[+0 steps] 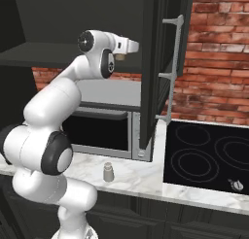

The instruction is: There are various items on the counter. Only move the condiments/shakers into the cabinet.

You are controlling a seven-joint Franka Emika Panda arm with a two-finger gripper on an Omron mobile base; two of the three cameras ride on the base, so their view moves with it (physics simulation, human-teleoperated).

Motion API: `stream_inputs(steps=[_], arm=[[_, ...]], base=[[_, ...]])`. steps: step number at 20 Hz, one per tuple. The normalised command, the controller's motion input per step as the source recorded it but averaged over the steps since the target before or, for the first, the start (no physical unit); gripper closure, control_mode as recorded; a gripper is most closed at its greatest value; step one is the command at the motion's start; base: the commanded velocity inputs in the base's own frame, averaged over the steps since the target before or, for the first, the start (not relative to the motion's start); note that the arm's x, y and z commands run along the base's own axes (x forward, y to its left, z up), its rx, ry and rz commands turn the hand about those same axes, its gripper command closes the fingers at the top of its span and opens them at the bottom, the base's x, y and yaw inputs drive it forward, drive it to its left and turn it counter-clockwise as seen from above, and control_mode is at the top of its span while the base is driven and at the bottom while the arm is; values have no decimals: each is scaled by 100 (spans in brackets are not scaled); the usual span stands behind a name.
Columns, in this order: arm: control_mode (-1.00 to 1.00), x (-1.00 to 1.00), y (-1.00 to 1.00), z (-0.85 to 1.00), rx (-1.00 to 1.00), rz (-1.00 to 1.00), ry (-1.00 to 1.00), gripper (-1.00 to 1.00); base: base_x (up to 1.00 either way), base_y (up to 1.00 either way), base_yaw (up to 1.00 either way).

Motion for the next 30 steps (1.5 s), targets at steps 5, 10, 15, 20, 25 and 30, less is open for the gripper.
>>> stream_inputs(steps=[5,10,15,20,25,30], arm=[[-100,33,-1,-9,0,5,0,100],[-100,28,-3,-3,0,5,0,100],[-100,30,-2,-4,0,4,0,100],[-100,28,-8,-9,0,3,0,100],[-100,19,-5,-15,0,2,0,100],[-100,22,0,-24,0,1,0,100]], base=[[0,0,0],[0,0,0],[0,0,0],[0,0,0],[0,0,0],[0,0,0]])
